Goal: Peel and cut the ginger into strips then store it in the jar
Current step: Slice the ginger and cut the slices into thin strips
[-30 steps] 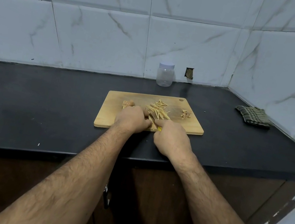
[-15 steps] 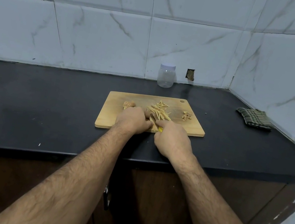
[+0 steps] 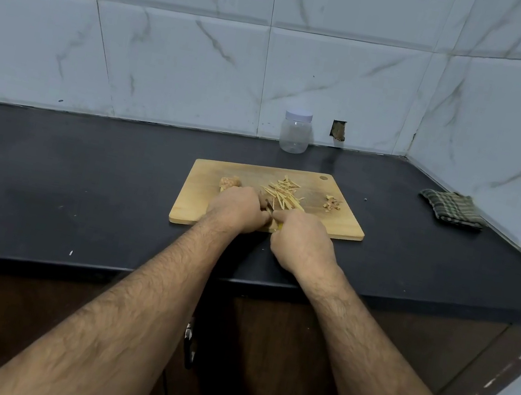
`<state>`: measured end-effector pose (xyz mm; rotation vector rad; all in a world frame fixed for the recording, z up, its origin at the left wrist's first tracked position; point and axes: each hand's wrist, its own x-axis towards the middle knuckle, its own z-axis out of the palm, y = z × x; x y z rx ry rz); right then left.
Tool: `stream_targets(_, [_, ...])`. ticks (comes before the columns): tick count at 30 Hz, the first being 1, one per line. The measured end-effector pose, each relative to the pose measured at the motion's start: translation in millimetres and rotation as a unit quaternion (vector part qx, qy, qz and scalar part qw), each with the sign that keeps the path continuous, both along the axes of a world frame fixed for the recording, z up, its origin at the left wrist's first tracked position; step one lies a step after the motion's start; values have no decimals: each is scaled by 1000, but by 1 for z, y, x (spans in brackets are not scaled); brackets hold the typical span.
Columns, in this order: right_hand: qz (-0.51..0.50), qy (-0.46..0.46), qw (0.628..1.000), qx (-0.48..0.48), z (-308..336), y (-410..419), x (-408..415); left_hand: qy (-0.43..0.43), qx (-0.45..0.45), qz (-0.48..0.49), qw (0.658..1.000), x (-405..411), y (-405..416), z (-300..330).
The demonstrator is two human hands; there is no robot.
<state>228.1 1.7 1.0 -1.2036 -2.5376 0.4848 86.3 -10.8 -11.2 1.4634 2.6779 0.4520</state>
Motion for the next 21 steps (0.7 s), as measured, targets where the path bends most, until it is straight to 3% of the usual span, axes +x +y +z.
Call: stream_targets(21, [-15,-44,999,3,1,-15,35,-2,-15,-5,1000,2,0,1])
